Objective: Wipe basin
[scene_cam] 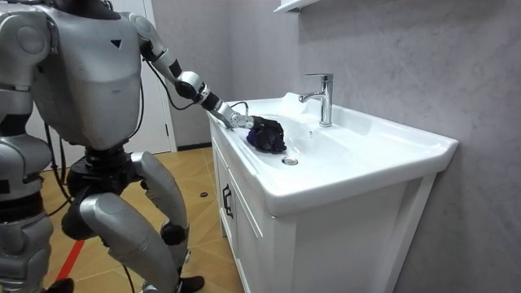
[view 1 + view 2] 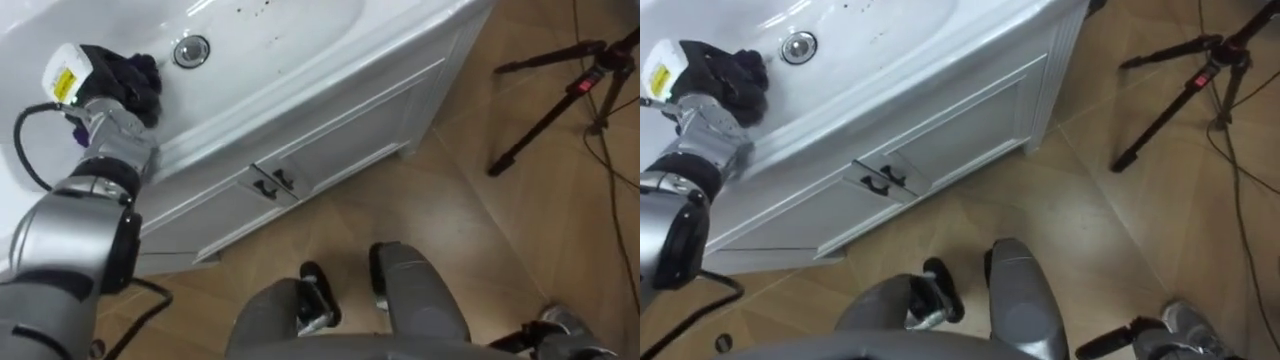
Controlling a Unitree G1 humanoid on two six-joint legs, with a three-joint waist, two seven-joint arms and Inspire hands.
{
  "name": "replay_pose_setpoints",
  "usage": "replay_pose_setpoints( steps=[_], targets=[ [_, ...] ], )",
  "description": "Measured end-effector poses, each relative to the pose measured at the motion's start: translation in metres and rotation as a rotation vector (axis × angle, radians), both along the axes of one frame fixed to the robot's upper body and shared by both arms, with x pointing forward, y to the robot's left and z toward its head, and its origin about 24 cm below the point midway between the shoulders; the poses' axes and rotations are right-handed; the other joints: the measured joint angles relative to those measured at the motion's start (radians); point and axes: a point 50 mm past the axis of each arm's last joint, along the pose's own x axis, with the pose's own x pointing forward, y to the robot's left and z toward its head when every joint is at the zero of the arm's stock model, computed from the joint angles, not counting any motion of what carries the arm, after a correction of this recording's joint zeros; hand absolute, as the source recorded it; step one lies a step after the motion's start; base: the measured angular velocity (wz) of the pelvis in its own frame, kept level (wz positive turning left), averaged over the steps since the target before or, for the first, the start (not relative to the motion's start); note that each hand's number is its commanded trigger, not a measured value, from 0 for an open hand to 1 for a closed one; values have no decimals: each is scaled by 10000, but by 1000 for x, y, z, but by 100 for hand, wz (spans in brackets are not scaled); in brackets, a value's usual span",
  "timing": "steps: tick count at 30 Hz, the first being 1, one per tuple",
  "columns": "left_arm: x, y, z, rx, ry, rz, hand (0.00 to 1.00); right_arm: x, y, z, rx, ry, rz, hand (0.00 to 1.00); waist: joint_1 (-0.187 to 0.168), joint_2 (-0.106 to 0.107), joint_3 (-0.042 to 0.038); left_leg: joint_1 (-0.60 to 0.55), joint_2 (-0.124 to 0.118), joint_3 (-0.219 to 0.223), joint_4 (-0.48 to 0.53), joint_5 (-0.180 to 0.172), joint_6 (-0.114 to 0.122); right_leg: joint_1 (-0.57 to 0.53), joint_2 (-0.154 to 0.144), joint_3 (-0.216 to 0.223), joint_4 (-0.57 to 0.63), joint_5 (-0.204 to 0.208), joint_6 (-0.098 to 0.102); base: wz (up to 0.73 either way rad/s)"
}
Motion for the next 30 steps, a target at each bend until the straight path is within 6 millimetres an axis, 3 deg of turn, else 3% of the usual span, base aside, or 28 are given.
replay_pose_setpoints(
  steps=[5, 15, 21, 26, 30],
  targets=[
    [16, 4, 30, -571, -1137, 640, 100, 6, 6, -1, 203, -307, -401, 0, -288, 22, 5, -1011, 135, -102, 283, 44, -46, -853, 14, -196, 89, 207, -102, 11],
    [36, -16, 72, -821, -3800, 1521, 100, 11, 14, -3, 267, -556, -729, 0, -518, 112, 55, -2371, 164, -143, 637, 86, -5, -2222, 19, -168, 419, 277, -255, 1],
    [42, -26, 81, -1274, -4395, 1791, 100, 14, 19, -4, 431, -504, -645, 0, -560, 106, 59, -2433, 157, -139, 579, 73, 10, -2274, -9, -197, 404, 229, -241, 5],
    [45, -32, 88, -2138, -4968, 2220, 100, 19, 22, -4, 525, -597, -515, 0, -816, 95, 65, -2544, 199, -80, 609, 41, 52, -2319, -12, -178, 408, 217, -153, 9],
    [50, -45, 94, -2487, -5305, 1676, 100, 20, 22, -4, 623, -695, -472, 0, -913, 100, 63, -2543, 227, 72, 586, 37, 61, -2329, -67, -178, 397, 232, -88, 3]
  ],
)
